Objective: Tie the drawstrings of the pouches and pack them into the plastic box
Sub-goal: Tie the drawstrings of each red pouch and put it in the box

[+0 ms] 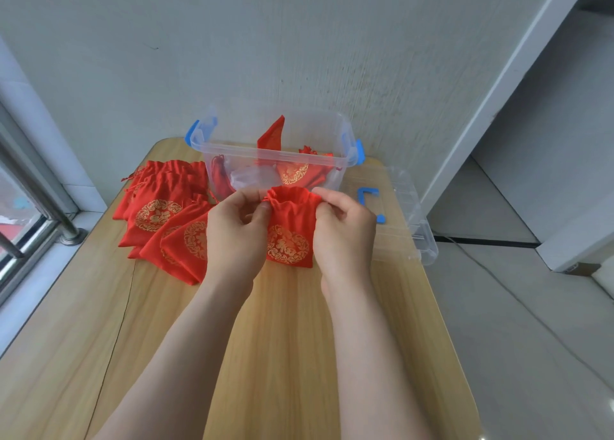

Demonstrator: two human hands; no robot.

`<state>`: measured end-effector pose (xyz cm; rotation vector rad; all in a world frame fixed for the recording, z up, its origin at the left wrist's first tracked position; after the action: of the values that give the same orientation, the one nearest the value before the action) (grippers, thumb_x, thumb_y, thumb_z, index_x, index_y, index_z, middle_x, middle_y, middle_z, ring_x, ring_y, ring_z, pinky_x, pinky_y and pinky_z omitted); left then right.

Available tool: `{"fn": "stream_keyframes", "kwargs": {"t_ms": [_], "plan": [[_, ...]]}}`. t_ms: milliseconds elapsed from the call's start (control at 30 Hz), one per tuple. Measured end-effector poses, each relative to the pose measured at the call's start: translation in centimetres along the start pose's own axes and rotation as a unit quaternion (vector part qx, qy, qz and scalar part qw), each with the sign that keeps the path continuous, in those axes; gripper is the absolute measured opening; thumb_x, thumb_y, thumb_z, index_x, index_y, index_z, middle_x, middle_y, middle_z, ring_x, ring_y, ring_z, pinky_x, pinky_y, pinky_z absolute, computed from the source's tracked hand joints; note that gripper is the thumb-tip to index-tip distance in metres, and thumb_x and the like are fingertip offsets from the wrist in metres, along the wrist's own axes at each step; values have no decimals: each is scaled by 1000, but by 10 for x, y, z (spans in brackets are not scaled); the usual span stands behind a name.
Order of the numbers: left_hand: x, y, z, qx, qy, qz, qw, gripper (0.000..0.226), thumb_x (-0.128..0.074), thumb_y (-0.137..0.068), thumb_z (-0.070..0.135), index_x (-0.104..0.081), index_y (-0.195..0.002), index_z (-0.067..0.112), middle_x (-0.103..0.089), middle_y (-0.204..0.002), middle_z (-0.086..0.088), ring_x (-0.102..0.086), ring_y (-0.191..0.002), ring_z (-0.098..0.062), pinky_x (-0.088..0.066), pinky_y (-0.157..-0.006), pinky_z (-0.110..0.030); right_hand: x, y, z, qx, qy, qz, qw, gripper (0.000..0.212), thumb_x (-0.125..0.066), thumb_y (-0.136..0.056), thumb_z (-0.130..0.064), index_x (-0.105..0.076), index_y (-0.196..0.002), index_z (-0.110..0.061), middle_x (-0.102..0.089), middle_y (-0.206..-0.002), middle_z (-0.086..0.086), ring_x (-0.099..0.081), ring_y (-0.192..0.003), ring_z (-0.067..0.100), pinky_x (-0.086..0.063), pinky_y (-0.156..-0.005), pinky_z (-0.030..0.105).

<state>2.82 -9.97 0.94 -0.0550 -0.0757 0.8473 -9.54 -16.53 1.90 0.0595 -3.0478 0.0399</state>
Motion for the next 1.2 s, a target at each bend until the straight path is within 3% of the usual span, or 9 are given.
{"fn": "stream_keyframes", "kwargs": {"t_ms": [133,200,300,467,600,733,900,1000,1200], "plan": [[10,3,1,-52,-158,61,984,11,-69,-100,19,-76,-99,27,-73,-78,15,-72,-79,-7,-59,-82,-37,6,5,-3,-15,1,-12,1000,32,-57,-99,-9,-79,-97,-33,-79,-98,-9,-73,-94,6,-61,-87,31],[11,7,3,-76,-214,58,972,6,-68,-101,24,-74,-100,26,-69,-76,16,-72,-80,-16,-56,-79,-38,10,8,-6,-32,-4,-21,999,31,-56,-97,-10,-80,-96,-30,-78,-88,-9,-71,-82,7,-55,-74,27],[10,10,3,-85,-250,51,963,9,-68,-101,32,-73,-101,25,-71,-81,11,-70,-87,-24,-55,-80,-42,15,9,-8,-34,-14,-22,999,32,-54,-99,-9,-81,-101,-26,-77,-87,-9,-70,-77,7,-51,-69,21],[7,11,0,-83,-198,7,977,11,-63,-104,34,-66,-99,24,-72,-97,9,-69,-93,-18,-55,-88,-48,23,7,-6,-33,-37,-1,999,31,-52,-107,-7,-77,-103,-26,-76,-93,-4,-69,-69,4,-50,-62,14],[5,13,0,-32,-138,-27,990,16,-64,-104,35,-67,-93,24,-77,-82,5,-76,-74,-12,-61,-82,-52,27,4,-6,-48,-69,20,996,27,-56,-107,-8,-75,-100,-26,-77,-93,-2,-68,-68,3,-51,-63,20],[10,15,3,-52,-128,-8,990,15,-69,-102,21,-77,-90,23,-78,-74,6,-76,-66,-6,-64,-77,-44,33,3,-7,-59,-108,47,991,18,-60,-106,-10,-76,-110,-19,-79,-94,0,-66,-67,5,-51,-62,16],[8,15,3,-67,-157,-28,985,43,-49,-103,-2,-73,-99,33,-78,-90,7,-75,-76,-3,-64,-82,-41,34,1,-5,-94,-146,64,983,19,-56,-109,-14,-74,-112,-19,-81,-88,-8,-67,-73,6,-52,-72,23],[9,13,0,-86,-185,-3,979,31,-46,-106,2,-72,-111,18,-76,-90,6,-74,-70,-1,-63,-81,-43,35,1,-6,-116,-155,63,979,23,-52,-108,-10,-72,-109,-20,-82,-89,-7,-68,-77,9,-50,-71,25],[14,12,1,-55,-142,50,987,21,-53,-108,11,-70,-95,11,-75,-74,1,-73,-58,-9,-65,-70,-45,36,1,-7,-173,-199,57,963,30,-43,-104,-2,-69,-107,-18,-82,-89,-2,-71,-83,15,-48,-69,25]]}}
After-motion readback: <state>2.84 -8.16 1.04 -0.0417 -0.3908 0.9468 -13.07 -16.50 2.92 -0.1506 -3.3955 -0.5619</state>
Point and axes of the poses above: each hand's wrist, its own y-axis away from the middle knuckle, its own x-axis out of the back of the hand, z = x × y, the point moved 3 cm from there along -y, towards the middle knuckle
